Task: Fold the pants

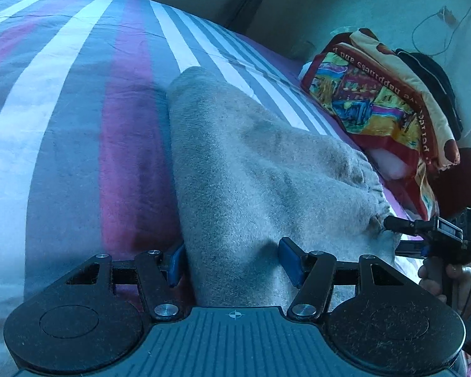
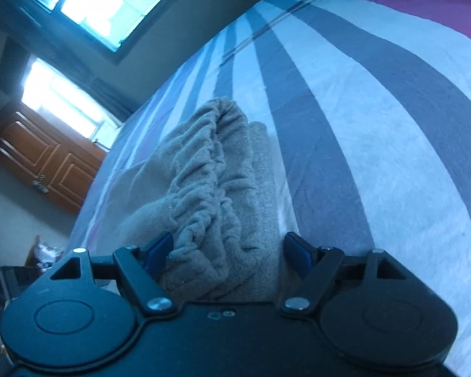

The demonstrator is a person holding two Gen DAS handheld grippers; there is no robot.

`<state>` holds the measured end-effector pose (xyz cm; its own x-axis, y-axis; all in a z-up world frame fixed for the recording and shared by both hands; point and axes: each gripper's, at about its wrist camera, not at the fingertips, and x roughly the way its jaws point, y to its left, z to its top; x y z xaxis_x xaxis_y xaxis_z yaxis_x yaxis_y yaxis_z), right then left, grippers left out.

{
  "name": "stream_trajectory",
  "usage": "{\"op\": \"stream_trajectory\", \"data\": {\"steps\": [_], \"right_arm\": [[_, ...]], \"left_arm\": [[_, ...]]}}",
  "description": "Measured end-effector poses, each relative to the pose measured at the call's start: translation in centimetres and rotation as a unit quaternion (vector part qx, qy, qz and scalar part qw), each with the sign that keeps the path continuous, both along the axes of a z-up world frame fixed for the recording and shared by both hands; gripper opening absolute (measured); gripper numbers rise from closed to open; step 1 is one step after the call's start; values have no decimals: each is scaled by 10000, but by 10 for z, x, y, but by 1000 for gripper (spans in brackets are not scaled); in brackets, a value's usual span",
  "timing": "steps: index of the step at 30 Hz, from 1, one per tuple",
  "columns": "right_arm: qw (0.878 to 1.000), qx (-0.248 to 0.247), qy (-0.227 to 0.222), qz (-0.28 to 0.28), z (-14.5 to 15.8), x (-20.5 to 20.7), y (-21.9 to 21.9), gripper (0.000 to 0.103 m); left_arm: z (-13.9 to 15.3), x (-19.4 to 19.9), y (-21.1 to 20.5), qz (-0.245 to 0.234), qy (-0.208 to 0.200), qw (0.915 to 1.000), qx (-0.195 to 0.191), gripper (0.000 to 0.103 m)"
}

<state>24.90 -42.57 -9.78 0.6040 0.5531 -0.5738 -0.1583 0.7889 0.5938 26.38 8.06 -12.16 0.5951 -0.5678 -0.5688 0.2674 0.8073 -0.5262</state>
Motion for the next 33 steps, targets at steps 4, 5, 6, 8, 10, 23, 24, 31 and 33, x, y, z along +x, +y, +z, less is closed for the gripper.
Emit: {"op": "stream_trajectory", "data": {"steps": [4,5,6,8,10,23,24,31,33], "right_arm": [[9994,327,-48,117,-5,-1,-12,77],[9992,364,-59,151,-6,-2,-13,78],[9990,398,-62,169,-6,-2,-14,78],[9987,467,-63,207,-7,-2,-17,79],[9983,523,-60,243,-8,1,-20,79],[9953,864,-82,438,-11,16,-35,79],[9941,911,-24,597,-12,21,-32,79],[9888,966,0,1135,-18,59,-13,66],[9872,916,-7,1302,-18,69,-3,65]], "left_arm": [[-3,1,1,-49,-47,10000,-68,62],[-5,1,3,-55,-57,9999,-81,62],[-6,1,4,-55,-65,9999,-94,62],[-6,1,3,-56,-84,9999,-104,62],[-7,1,4,-63,-81,9998,-141,62],[-45,39,44,-396,577,9770,-2013,61],[-48,43,43,-457,586,9752,-2084,57],[-65,77,24,-649,650,9683,-2325,30],[-65,80,20,-708,611,9681,-2323,30]]}}
